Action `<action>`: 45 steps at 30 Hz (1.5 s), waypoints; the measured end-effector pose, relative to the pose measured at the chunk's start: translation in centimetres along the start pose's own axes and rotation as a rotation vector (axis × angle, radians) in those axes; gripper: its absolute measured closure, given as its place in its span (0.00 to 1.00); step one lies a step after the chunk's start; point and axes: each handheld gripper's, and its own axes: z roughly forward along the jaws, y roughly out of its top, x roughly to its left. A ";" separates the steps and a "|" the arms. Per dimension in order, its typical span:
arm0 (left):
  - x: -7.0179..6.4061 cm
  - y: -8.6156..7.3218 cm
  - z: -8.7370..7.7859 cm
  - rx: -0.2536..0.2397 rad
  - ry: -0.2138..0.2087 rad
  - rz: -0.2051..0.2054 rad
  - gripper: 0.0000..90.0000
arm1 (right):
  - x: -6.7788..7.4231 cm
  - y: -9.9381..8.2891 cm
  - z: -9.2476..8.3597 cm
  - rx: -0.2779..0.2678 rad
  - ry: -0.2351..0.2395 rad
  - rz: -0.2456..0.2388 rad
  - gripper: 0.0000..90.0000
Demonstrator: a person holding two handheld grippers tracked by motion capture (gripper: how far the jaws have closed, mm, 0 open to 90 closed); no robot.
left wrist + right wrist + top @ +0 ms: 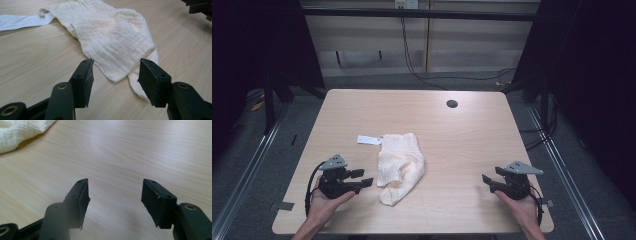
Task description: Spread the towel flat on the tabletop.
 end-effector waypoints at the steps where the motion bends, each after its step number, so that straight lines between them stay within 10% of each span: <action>1: 0.0 0.1 0.0 -0.005 -0.005 -0.002 0.51 | 0.1 0.0 0.1 -0.005 0.011 -0.001 0.44; 12: 0.7 2.4 1.1 -0.022 -0.019 0.041 0.64 | 0.3 0.2 -0.1 -0.041 0.115 0.037 0.47; 28: 0.3 7.1 4.6 -0.003 -0.043 0.096 0.51 | 0.9 0.2 -0.7 -0.048 0.173 0.029 0.47; 37: 1.4 5.1 8.0 0.087 -0.069 0.026 0.44 | 1.0 0.1 -0.6 -0.031 0.190 0.027 0.45; 45: 0.1 4.7 9.9 0.158 -0.071 0.104 0.34 | 1.7 0.2 -0.6 -0.007 0.172 -0.033 0.45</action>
